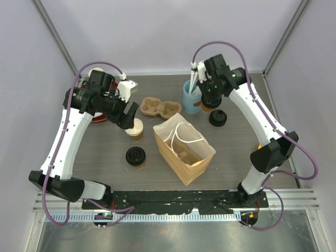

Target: Pack the takeout coffee

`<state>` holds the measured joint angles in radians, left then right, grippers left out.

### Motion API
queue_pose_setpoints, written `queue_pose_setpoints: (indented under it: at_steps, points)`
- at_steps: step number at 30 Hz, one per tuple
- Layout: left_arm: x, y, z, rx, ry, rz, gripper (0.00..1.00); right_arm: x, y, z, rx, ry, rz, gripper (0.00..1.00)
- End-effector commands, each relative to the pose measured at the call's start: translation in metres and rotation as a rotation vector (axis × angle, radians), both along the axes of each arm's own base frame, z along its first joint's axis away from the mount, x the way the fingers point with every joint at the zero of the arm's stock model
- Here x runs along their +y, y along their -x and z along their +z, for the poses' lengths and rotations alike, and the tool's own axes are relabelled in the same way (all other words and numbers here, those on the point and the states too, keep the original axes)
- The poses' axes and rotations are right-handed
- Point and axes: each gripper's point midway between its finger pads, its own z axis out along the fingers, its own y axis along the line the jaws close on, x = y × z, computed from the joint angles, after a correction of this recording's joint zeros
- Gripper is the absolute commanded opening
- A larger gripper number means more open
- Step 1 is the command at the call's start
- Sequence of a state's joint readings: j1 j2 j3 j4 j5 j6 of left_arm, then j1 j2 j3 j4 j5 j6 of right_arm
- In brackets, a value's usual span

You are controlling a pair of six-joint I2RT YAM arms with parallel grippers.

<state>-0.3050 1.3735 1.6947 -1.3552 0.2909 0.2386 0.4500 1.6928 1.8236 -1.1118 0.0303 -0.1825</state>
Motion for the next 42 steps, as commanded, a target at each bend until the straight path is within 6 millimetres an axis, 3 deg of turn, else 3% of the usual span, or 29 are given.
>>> queue_pose_setpoints:
  at_steps: [1, 2, 6, 8, 12, 17, 18, 23, 28, 32, 42]
  points:
    - [-0.013, 0.017, 0.034, -0.018, 0.099, -0.062, 0.76, -0.006, 0.006, 0.076, -0.08, -0.082, -0.137, 0.01]
    - [-0.02, 0.019, 0.044, -0.038, 0.141, -0.105, 0.74, -0.003, 0.005, 0.11, -0.151, -0.139, -0.144, 0.01]
    - [-0.044, 0.025, 0.066, -0.11, 0.243, -0.281, 0.68, 0.0, 0.026, 0.158, -0.21, -0.264, -0.161, 0.01]
    - [-0.055, 0.031, 0.073, -0.18, 0.248, -0.407, 0.68, 0.016, 0.044, 0.181, -0.236, -0.349, -0.088, 0.01]
    - [-0.085, 0.05, 0.067, -0.26, 0.198, -0.629, 0.76, 0.058, 0.075, 0.202, -0.252, -0.447, 0.062, 0.01]
    - [-0.103, 0.069, 0.058, -0.285, 0.216, -0.851, 0.82, 0.125, 0.113, 0.225, -0.219, -0.625, 0.27, 0.01]
    - [-0.105, 0.071, 0.056, -0.298, 0.215, -0.884, 0.83, 0.129, 0.118, 0.228, -0.216, -0.645, 0.28, 0.01]
    - [-0.118, 0.077, 0.049, -0.377, 0.183, -1.029, 0.83, 0.139, 0.129, 0.199, -0.122, -0.578, 0.276, 0.01]
    - [-0.125, 0.089, 0.038, -0.361, 0.176, -1.126, 0.74, 0.144, 0.15, 0.194, -0.064, -0.579, 0.309, 0.01]
    - [-0.133, 0.089, 0.033, -0.355, 0.174, -1.143, 0.71, 0.14, 0.164, 0.192, -0.016, -0.588, 0.303, 0.01]
    - [-0.125, 0.089, 0.015, -0.357, 0.122, -1.169, 0.61, 0.121, 0.175, 0.152, 0.092, -0.437, 0.241, 0.01]
